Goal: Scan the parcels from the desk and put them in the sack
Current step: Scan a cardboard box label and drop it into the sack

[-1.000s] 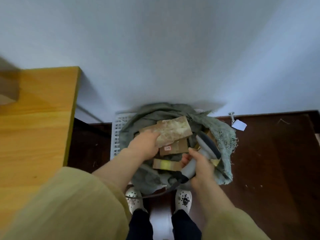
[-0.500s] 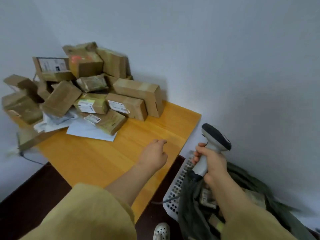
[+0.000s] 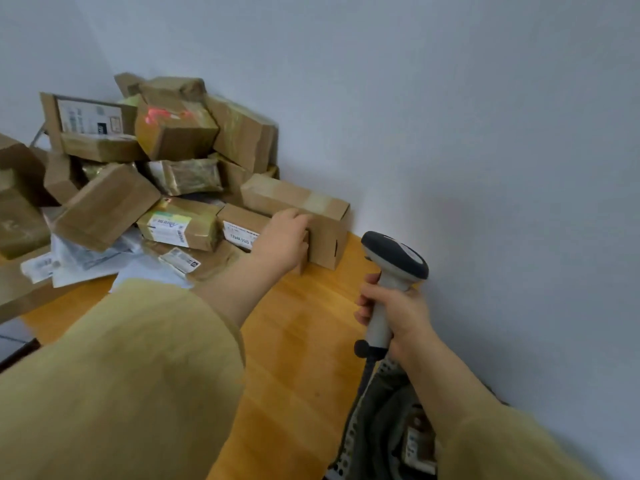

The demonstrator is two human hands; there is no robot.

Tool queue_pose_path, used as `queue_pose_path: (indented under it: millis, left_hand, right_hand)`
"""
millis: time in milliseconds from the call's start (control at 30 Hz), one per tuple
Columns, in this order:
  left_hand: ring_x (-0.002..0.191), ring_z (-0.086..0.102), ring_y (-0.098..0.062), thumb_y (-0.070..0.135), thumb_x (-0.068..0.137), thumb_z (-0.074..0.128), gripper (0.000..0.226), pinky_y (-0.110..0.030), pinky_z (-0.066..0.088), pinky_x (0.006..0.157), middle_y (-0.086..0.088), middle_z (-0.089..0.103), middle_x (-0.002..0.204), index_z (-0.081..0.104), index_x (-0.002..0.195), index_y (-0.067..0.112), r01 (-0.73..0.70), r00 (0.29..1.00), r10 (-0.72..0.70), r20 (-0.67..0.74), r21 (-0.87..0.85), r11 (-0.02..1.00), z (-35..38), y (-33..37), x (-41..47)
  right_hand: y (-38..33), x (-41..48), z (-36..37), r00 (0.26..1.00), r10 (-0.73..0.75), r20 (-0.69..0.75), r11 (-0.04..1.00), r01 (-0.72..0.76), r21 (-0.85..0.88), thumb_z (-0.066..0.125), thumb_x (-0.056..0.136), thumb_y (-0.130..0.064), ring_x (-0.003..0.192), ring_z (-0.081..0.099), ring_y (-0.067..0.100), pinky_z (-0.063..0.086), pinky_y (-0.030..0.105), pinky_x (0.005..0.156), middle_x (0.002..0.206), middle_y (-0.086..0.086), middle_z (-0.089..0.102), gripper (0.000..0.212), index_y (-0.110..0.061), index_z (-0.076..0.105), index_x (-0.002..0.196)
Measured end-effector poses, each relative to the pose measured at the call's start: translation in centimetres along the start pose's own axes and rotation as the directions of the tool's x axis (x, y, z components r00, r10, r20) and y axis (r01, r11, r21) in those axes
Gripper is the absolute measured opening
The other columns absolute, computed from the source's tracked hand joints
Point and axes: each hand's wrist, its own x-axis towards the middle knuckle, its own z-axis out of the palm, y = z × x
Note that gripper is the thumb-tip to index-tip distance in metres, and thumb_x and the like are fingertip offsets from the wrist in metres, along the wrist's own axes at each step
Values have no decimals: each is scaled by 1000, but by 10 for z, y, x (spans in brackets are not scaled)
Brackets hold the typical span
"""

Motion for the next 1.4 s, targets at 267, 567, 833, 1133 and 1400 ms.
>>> queue_pose_path:
  millis: [267,567,833,1133,1400]
  left_hand:
    - [148,3,-27,-11,92,33,71,-40,10,120,-10,4,160,1,153,9,-244,959,191,211,265,933,12,24,97]
    - [122,43,-27,18,81,66,59,-39,36,102,-7,43,131,40,134,16,-313,949,267,167,412,856,1,33,81]
    - [101,56,-35,7,51,80,66,-42,57,73,-17,57,109,49,110,9,-543,795,587,-154,252,801,-22,41,-34]
    - [98,50,-27,13,78,59,31,-34,42,88,-9,44,108,47,107,10,-605,649,695,-311,343,718,-12,44,-149]
    - [99,52,-25,16,67,58,49,-36,48,85,-7,43,116,44,113,12,-613,725,684,-84,375,695,-16,37,-212]
  right_hand:
    - [-6,8,-12,997,14,-72,1000,-13,3,66,81,6,49,56,17,53,31,53,60,10,61,17,-1,62,95]
    - [-5,5,-33,997,41,-61,998,-39,41,67,79,5,50,56,19,51,31,53,62,10,61,19,-2,62,96]
    - [-15,-9,-77,984,142,-104,960,-112,256,72,82,-9,91,69,33,58,43,78,98,21,70,25,-3,64,106]
    - [4,-49,-97,961,276,-1,925,-266,271,82,68,-27,94,67,35,57,42,75,107,21,65,48,-13,54,105]
    - [1,-70,-84,997,73,-35,989,-68,130,84,68,-13,89,66,27,54,35,64,100,13,70,44,-11,61,105]
